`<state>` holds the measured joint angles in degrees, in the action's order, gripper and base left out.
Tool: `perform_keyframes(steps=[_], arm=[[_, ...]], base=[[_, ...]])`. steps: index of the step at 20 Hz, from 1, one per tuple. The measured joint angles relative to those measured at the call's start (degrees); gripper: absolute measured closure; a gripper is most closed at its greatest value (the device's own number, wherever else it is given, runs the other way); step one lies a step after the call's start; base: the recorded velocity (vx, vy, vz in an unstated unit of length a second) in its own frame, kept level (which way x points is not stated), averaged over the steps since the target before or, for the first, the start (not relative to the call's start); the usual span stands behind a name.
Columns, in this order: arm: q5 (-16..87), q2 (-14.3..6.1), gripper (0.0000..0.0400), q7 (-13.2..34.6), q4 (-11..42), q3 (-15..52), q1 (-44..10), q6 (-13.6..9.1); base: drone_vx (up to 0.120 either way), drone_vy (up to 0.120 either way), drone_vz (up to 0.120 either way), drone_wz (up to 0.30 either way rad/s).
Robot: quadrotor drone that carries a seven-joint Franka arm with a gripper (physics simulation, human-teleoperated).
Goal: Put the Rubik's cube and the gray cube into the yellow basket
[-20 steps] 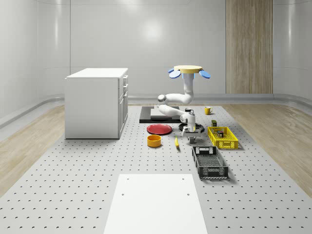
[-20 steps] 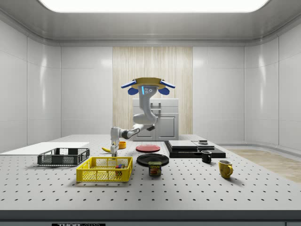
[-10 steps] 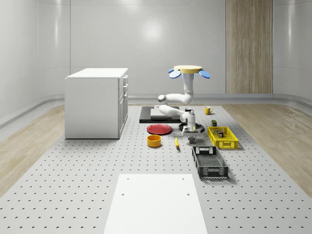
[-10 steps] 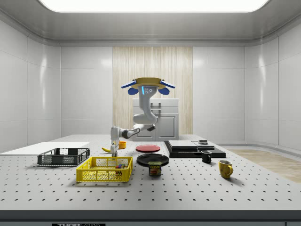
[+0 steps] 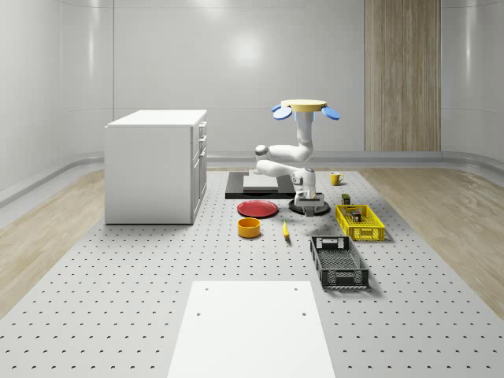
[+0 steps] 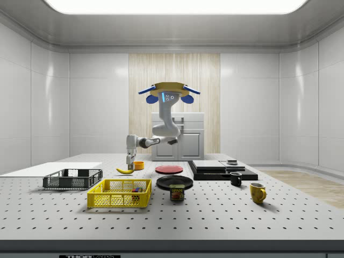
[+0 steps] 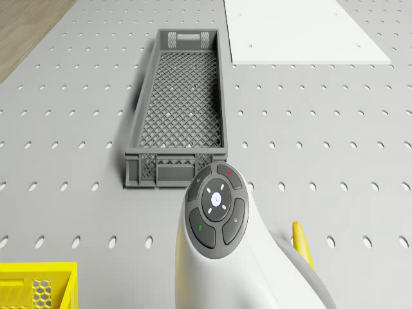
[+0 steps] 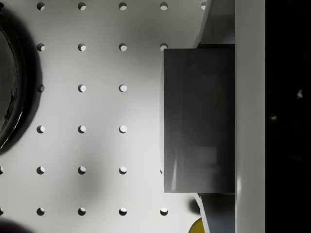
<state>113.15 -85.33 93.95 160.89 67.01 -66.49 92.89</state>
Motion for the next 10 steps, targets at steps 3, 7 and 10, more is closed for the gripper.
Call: perform_keyframes(steps=[3,7,10], arm=[[-1.3,0.0,0.0150,0.0,0.5,1.4,0.2,-0.6],[-2.3,0.0,0.0150,0.1,0.8,2.4,0.4,-1.0],[-2.7,-0.1,0.0150,0.1,0.9,2.8,0.4,-1.1]], base=[[0.000,0.120,0.000,0.000],[0.000,0.120,0.000,0.000],[0.000,0.120,0.000,0.000]])
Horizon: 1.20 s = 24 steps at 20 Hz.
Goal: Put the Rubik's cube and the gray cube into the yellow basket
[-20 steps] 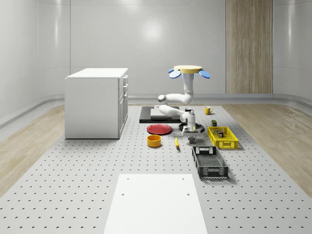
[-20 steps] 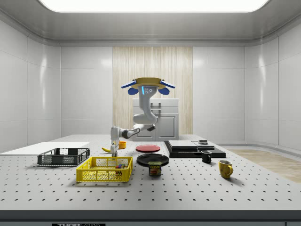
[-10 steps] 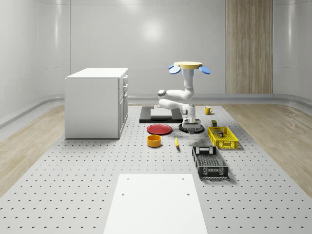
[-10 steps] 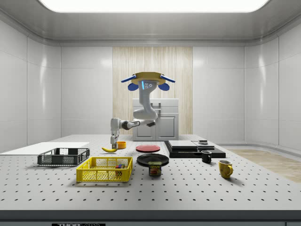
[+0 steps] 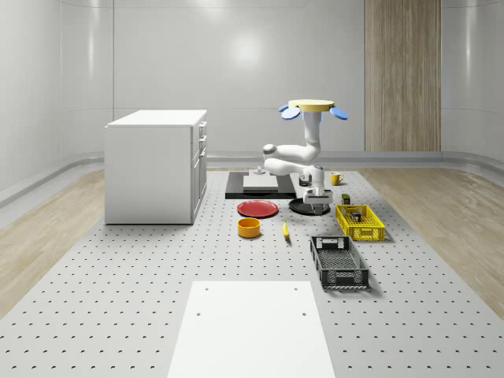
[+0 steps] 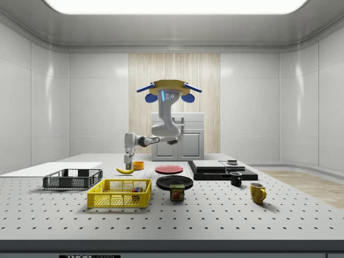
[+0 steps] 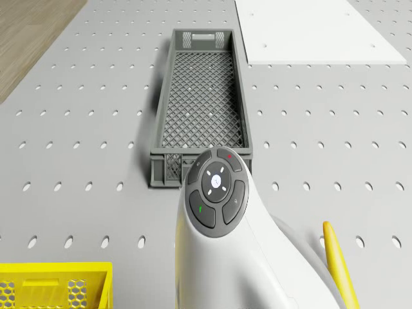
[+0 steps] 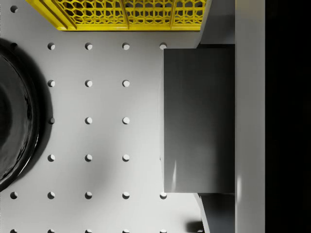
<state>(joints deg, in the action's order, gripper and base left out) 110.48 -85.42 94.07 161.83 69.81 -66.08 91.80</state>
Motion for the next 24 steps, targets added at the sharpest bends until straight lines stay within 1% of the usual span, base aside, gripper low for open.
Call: perform_keyframes(steps=[4,7,24], arm=[[-0.2,-0.1,0.0150,0.0,0.1,0.2,0.0,0.0],[-0.3,-0.1,0.0150,0.1,0.1,0.3,0.0,0.0],[-0.6,-0.5,0.0150,0.2,0.1,0.4,-0.1,0.3]], base=[[0.000,0.120,0.000,0.000],[0.000,0.120,0.080,0.000],[0.000,0.120,0.000,0.000]])
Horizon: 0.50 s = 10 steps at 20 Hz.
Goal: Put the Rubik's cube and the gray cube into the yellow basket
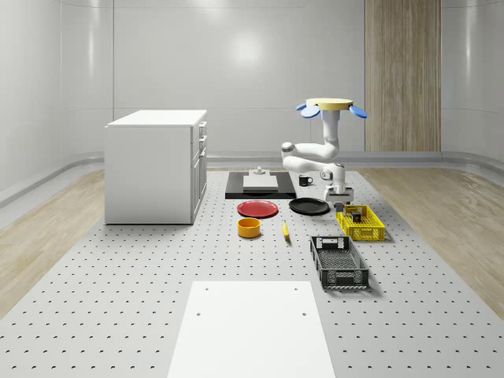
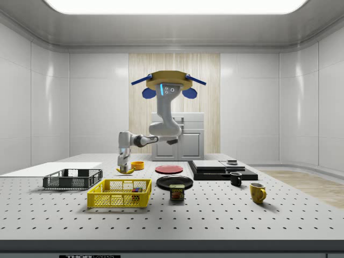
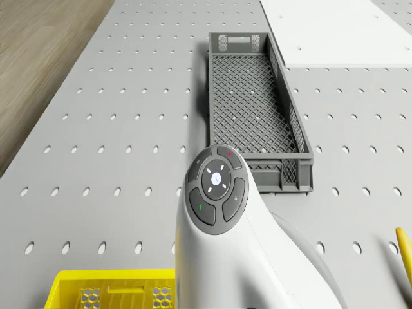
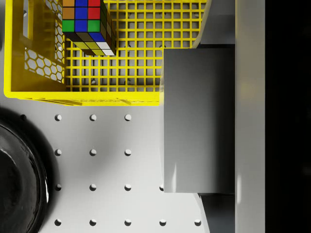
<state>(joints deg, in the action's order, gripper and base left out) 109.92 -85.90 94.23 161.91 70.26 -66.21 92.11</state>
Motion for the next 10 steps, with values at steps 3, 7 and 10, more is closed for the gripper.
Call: perform_keyframes(steps=[3,7,10], arm=[[0.0,-0.1,0.0150,0.0,0.0,0.0,0.0,0.0],[-0.1,-0.1,0.0150,0.0,0.0,0.0,0.0,0.1],[-0.1,-0.2,0.0150,0.0,0.0,0.0,-0.1,0.2]], base=[[0.000,0.120,0.000,0.000],[0.000,0.120,0.000,0.000],[0.000,0.120,-0.080,0.000]])
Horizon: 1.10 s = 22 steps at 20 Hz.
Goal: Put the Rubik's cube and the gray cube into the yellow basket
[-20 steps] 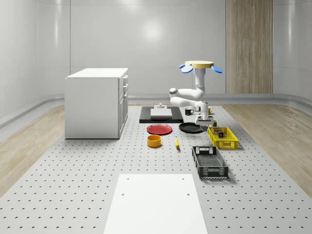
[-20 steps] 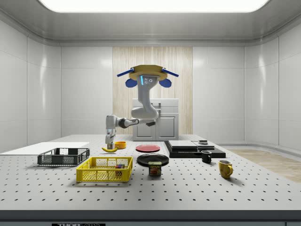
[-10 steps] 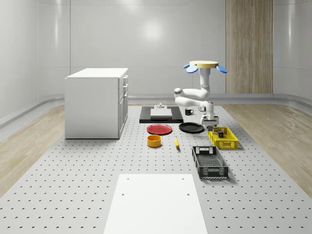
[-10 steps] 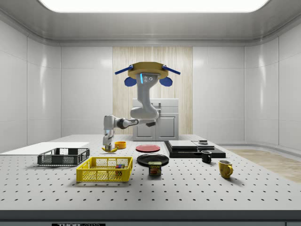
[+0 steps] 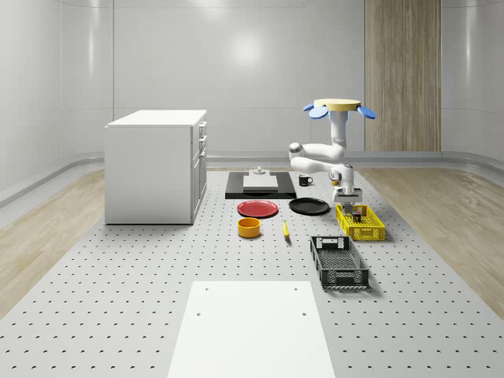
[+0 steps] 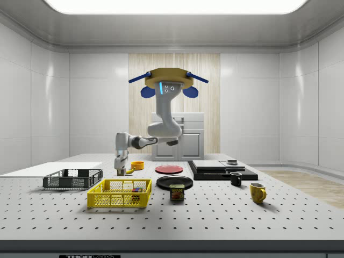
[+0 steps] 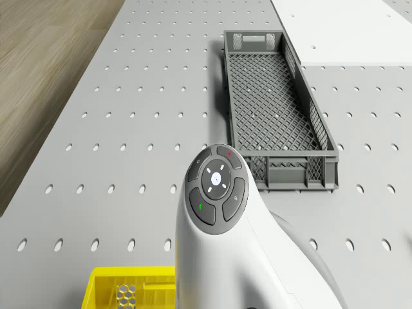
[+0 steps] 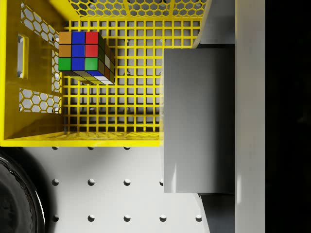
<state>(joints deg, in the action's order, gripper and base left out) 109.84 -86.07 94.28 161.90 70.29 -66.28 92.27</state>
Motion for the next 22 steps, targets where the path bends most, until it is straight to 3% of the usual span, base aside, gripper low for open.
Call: perform_keyframes(steps=[2,12,22], arm=[[0.0,0.0,0.0150,0.0,0.0,0.0,0.0,0.0],[-0.1,-0.2,0.0150,0.1,0.0,0.0,-0.1,0.2],[4.1,-0.2,0.0150,0.0,-1.6,-4.5,-1.0,2.2]], base=[[0.000,0.120,-0.020,0.000],[0.000,0.120,-0.120,0.000],[0.000,0.000,0.000,0.000]])
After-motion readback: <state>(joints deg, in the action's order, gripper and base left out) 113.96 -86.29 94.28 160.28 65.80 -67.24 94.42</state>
